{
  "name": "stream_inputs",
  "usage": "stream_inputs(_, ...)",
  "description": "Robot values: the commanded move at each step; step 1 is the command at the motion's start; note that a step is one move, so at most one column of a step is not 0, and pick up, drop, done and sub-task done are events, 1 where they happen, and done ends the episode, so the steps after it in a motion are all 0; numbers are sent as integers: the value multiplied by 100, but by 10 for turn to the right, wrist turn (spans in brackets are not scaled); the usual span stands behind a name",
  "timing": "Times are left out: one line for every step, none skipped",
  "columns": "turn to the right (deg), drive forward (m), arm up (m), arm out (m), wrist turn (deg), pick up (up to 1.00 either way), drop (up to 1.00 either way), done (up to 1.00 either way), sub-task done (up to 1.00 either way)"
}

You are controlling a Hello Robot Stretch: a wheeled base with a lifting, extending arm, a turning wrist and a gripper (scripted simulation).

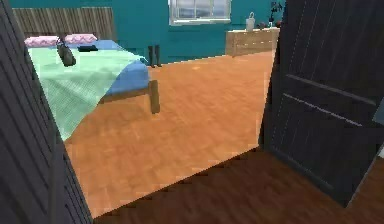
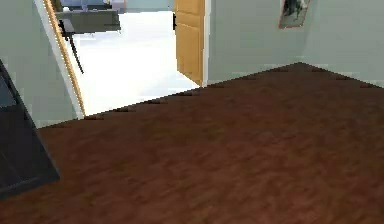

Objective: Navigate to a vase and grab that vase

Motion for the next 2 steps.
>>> stream_inputs(450,0,0,0,0,0,0,0,0)
stream_inputs(450,0,0,0,0,0,0,0,0)
